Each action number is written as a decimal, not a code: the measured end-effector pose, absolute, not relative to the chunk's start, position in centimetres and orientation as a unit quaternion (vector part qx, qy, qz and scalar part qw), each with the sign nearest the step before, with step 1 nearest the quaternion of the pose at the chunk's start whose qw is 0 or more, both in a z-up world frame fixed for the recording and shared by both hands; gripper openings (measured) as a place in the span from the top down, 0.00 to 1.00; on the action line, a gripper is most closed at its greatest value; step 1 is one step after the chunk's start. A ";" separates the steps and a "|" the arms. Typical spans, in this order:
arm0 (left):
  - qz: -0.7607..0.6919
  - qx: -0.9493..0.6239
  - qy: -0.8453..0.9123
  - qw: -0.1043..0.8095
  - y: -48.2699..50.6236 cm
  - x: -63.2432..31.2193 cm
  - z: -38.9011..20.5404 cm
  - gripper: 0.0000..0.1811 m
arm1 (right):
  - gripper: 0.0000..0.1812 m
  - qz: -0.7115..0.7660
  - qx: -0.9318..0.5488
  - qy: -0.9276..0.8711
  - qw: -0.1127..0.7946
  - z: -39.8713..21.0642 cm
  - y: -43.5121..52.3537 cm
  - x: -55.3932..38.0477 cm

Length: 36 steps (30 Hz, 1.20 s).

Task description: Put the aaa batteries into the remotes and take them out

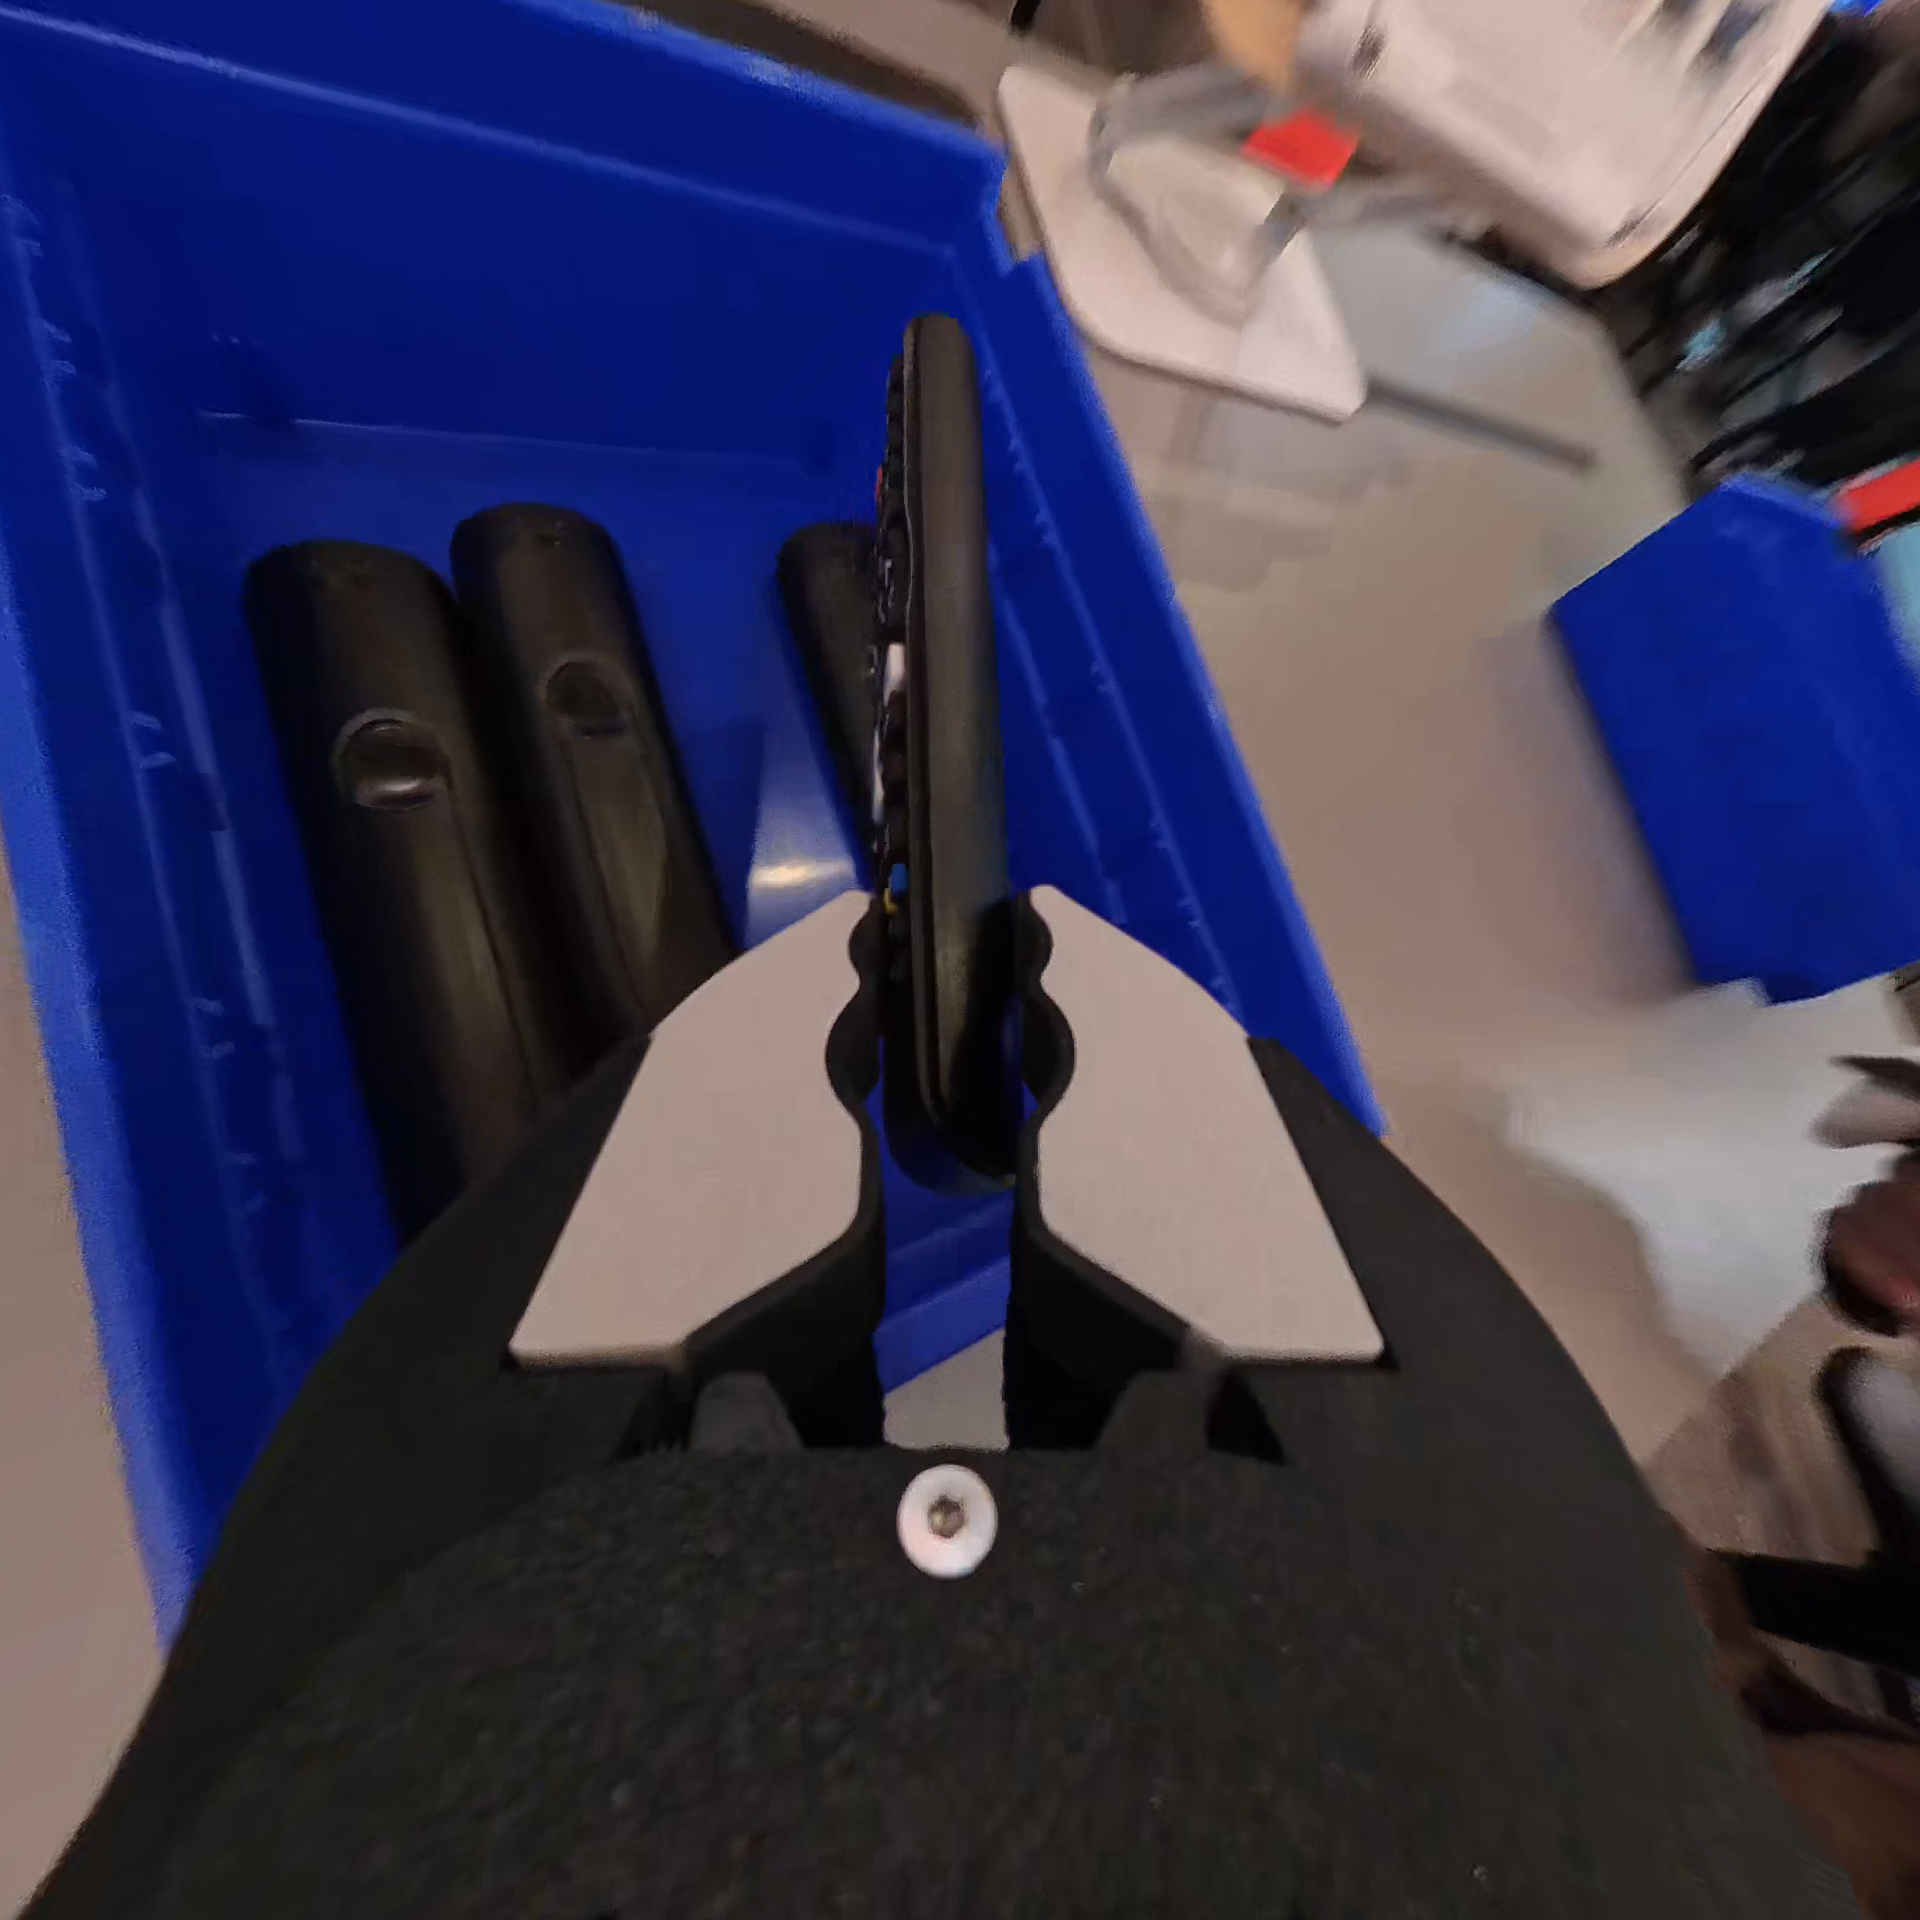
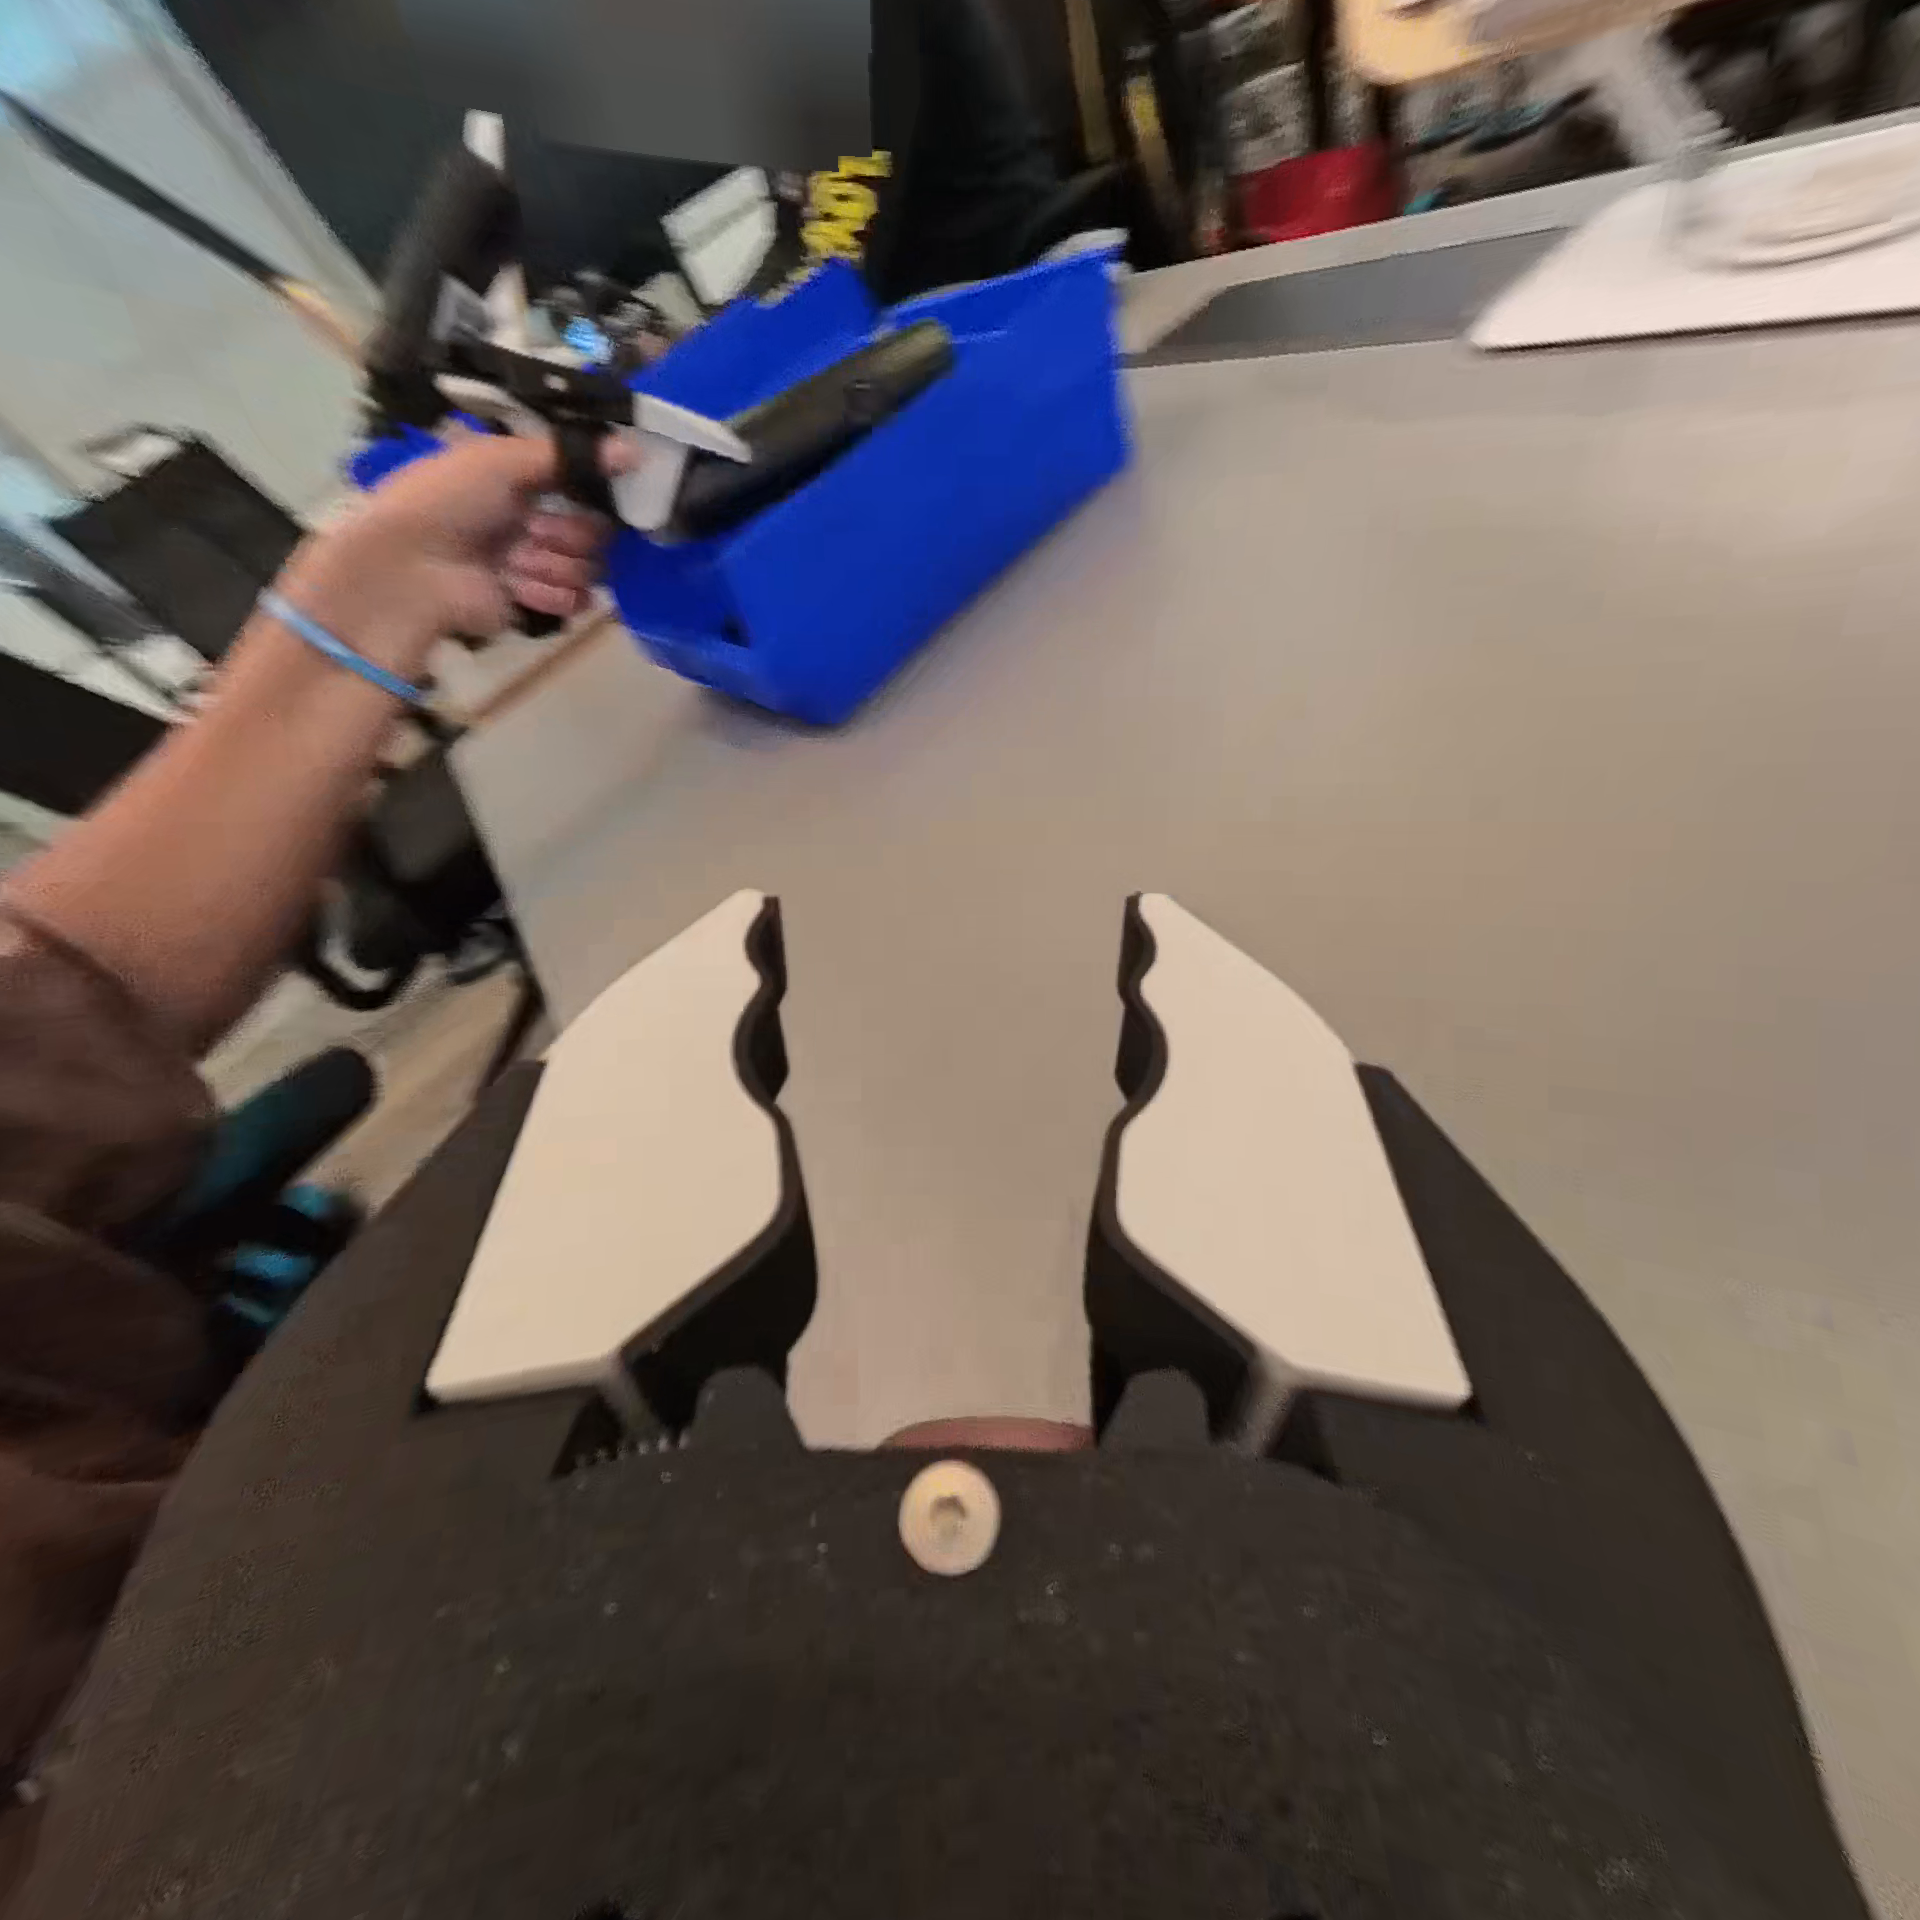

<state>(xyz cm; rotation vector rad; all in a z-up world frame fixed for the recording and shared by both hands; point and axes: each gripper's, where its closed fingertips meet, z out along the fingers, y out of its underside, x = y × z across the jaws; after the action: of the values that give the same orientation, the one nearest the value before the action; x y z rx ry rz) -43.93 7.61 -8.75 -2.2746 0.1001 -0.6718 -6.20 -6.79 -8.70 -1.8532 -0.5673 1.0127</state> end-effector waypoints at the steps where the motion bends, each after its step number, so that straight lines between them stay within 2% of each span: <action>1: -0.283 -0.873 0.031 0.395 7.5 -43.7 -7.9 0.87 | 0.63 0.435 -0.748 -0.235 0.443 -8.3 -6.3 -8.5; 4: -0.338 -0.828 0.017 0.447 6.9 -41.9 -5.5 0.87 | 0.61 0.509 -0.731 -0.223 0.396 -6.5 -3.8 -14.4; 11: -0.324 -0.781 0.101 0.524 4.7 -31.7 -1.5 0.87 | 0.56 0.620 -0.693 -0.136 0.342 -2.3 3.8 -22.2; 13: -0.305 -0.775 0.133 0.537 4.2 -28.2 -1.1 0.87 | 0.52 0.647 -0.681 -0.119 0.320 -1.4 4.3 -23.6; 18: -0.248 -0.775 0.198 0.546 3.1 -21.5 -2.4 0.88 | 0.51 0.660 -0.674 -0.082 0.322 -0.7 5.2 -23.1; 19: -0.243 -0.775 0.201 0.548 3.0 -20.9 -2.6 0.87 | 0.54 0.652 -0.678 -0.078 0.330 -1.1 5.4 -22.4; 21: -0.264 -0.773 0.198 0.542 2.6 -19.5 -3.1 0.87 | 0.69 0.633 -0.690 -0.074 0.343 -2.2 5.7 -20.9; 30: -0.310 -0.769 0.275 0.487 0.9 -15.9 -5.5 0.84 | 0.72 0.614 -0.706 -0.148 0.319 -4.1 4.7 -18.6; 31: -0.321 -0.766 0.281 0.480 0.6 -15.8 -5.4 0.83 | 0.72 0.611 -0.707 -0.156 0.321 -4.0 4.6 -18.4; 34: -0.352 -0.770 0.292 0.444 -0.2 -16.2 -5.3 0.66 | 0.72 0.565 -0.720 -0.193 0.354 -4.1 5.2 -17.1; 36: -0.378 -0.771 0.290 0.423 -0.4 -17.0 -5.1 0.61 | 0.72 0.528 -0.725 -0.229 0.378 -4.0 5.5 -16.1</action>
<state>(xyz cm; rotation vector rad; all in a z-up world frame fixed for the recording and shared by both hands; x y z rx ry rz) -17.04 -0.41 -5.14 -1.9304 0.7258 -0.9464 -16.07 5.53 -3.98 -1.8538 -0.5856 1.3488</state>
